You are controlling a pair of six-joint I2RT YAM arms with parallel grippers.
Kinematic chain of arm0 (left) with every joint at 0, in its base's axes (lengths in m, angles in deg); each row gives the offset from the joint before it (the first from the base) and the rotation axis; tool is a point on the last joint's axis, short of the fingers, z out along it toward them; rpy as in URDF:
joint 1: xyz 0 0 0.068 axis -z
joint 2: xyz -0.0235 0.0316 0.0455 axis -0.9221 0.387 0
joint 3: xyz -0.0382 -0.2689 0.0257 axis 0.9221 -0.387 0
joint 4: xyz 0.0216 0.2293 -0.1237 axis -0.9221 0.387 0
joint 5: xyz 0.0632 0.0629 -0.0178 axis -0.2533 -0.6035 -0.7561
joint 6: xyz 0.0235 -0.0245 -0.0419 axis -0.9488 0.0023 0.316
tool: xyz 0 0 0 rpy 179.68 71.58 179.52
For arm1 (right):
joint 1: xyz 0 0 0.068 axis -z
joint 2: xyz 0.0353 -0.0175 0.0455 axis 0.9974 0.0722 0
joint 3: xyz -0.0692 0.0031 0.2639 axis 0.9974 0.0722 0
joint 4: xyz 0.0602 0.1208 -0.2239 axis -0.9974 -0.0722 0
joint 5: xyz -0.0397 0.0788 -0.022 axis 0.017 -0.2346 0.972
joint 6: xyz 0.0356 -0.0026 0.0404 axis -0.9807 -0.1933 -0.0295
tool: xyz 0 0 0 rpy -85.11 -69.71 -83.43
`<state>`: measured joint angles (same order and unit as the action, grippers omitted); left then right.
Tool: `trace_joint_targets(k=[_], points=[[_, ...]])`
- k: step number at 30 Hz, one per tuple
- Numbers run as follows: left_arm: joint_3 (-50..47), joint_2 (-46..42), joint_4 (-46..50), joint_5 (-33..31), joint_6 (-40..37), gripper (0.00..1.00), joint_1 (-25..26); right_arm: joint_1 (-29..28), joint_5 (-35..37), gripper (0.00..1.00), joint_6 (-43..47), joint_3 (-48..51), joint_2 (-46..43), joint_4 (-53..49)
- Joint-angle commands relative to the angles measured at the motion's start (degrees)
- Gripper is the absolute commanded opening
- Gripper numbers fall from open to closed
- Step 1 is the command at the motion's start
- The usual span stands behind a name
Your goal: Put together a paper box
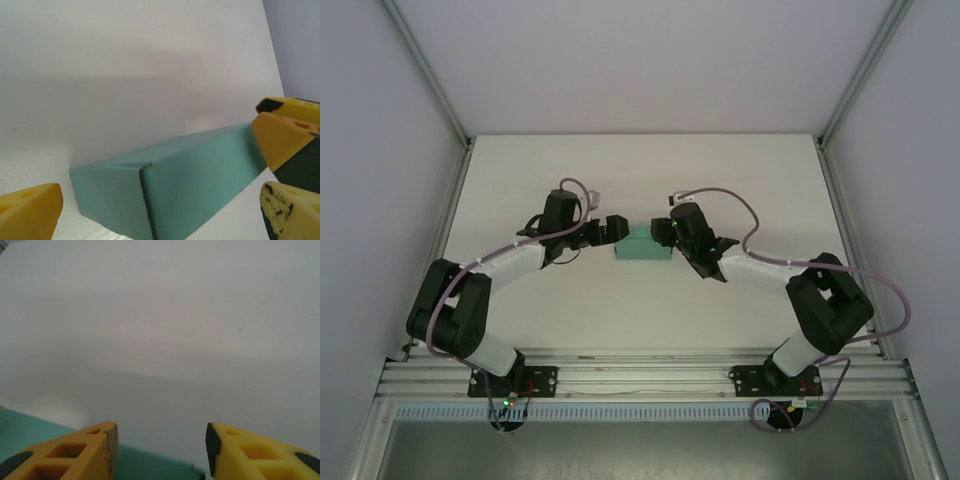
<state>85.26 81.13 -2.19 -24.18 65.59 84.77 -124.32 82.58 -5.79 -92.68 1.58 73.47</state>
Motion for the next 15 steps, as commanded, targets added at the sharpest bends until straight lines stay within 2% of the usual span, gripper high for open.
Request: trace_joint_targets(k=[1, 4, 5, 6, 7, 9, 12, 15], points=[[3.94, -2.64, 4.03, -4.43, -3.55, 1.00, 0.21, 1.18, -0.43, 0.53, 1.74, -3.11, -2.23, -6.84], [5.38, -4.02, 5.65, -7.04, -4.55, 1.00, 0.20, 2.47, -2.19, 0.58, 3.15, -5.13, -3.02, -8.62], [5.86, -4.42, 6.68, -8.78, -4.86, 1.00, 0.21, 3.04, -4.19, 0.63, 4.43, -5.64, -3.39, -8.85], [6.65, -4.79, 8.20, -11.42, -5.26, 1.00, 0.15, 3.67, -6.85, 0.73, 6.32, -6.17, -3.70, -9.09], [7.63, -5.02, 10.15, -14.39, -5.84, 1.00, 0.10, 4.21, -9.61, 0.77, 9.02, -6.78, -3.99, -9.65], [9.27, -5.35, 13.63, -20.53, -6.70, 1.00, 0.03, 4.45, -16.27, 1.00, 18.58, -8.07, -4.52, -11.96], [9.34, -6.44, 15.21, -25.17, -7.40, 1.00, -0.94, 4.44, -26.93, 1.00, 35.90, -11.56, -4.10, -21.07], [7.21, -8.23, 15.59, -25.84, -6.65, 1.00, -3.01, 4.43, -29.69, 1.00, 49.22, -17.11, -1.64, -30.79]])
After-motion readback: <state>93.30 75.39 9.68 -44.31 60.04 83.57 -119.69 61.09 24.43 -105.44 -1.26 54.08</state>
